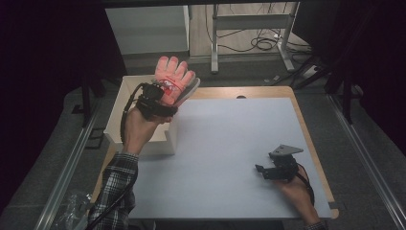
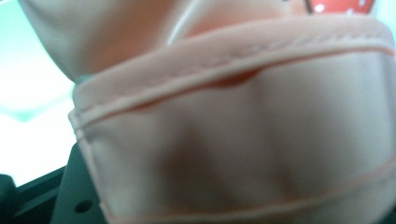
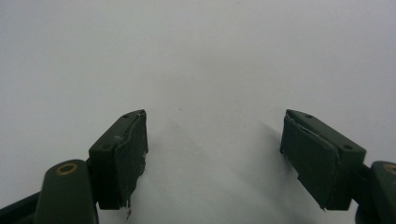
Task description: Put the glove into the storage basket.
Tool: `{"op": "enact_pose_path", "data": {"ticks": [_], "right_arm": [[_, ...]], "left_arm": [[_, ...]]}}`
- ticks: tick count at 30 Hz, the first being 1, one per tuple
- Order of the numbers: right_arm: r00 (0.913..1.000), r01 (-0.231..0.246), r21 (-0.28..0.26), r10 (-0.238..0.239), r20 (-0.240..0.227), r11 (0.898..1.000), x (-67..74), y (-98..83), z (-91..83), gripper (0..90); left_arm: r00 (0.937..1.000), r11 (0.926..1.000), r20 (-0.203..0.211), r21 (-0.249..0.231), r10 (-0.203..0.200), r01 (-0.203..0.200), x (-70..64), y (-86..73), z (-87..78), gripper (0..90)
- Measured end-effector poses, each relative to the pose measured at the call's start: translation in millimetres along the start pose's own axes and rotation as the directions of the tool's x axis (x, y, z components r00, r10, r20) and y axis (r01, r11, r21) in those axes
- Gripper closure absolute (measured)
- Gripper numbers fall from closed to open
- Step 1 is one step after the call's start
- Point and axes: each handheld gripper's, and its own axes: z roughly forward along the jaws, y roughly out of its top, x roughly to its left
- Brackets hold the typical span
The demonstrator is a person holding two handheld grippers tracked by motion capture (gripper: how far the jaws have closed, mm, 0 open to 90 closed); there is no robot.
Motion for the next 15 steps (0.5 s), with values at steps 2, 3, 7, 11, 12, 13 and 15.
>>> {"op": "enact_pose_path", "data": {"ticks": [2,3,7,11,12,13,15], "right_arm": [[1.0,0.0,0.0,0.0,0.0,1.0,0.0,0.0,0.0,23.3],[1.0,0.001,0.0,-0.001,0.001,1.0,-0.1,0.0,0.0,23.3],[1.0,0.0,0.0,0.0,0.001,1.0,0.0,0.0,0.0,23.3],[1.0,0.001,0.0,-0.001,0.002,1.0,-0.1,0.0,0.0,23.3],[1.0,0.001,0.0,-0.001,0.001,1.0,0.0,0.0,0.0,23.3],[1.0,0.001,0.0,-0.001,0.001,1.0,0.0,0.0,0.0,23.3],[1.0,0.0,0.001,0.0,0.001,1.0,0.0,0.0,-0.1,23.3]], "left_arm": [[0.9995,0.9996,-0.014,-0.007,-0.028,0.028,7.1,-2.9,0.3,36.4],[0.9993,0.9994,-0.018,-0.007,-0.033,0.033,9.3,-3.8,0.3,36.4],[0.997,0.9978,-0.04,-0.008,-0.067,0.067,19.2,-9.2,1.3,36.1],[0.9931,0.9949,-0.059,-0.008,-0.101,0.101,29.7,-15.7,3.3,35.9],[0.9918,0.9938,-0.063,-0.008,-0.111,0.111,32.1,-17.4,4.1,35.9],[0.9906,0.9929,-0.067,-0.008,-0.119,0.119,34.6,-19.2,5.0,35.9],[0.9878,0.9908,-0.076,-0.007,-0.136,0.135,39.4,-22.7,6.9,35.8]]}}
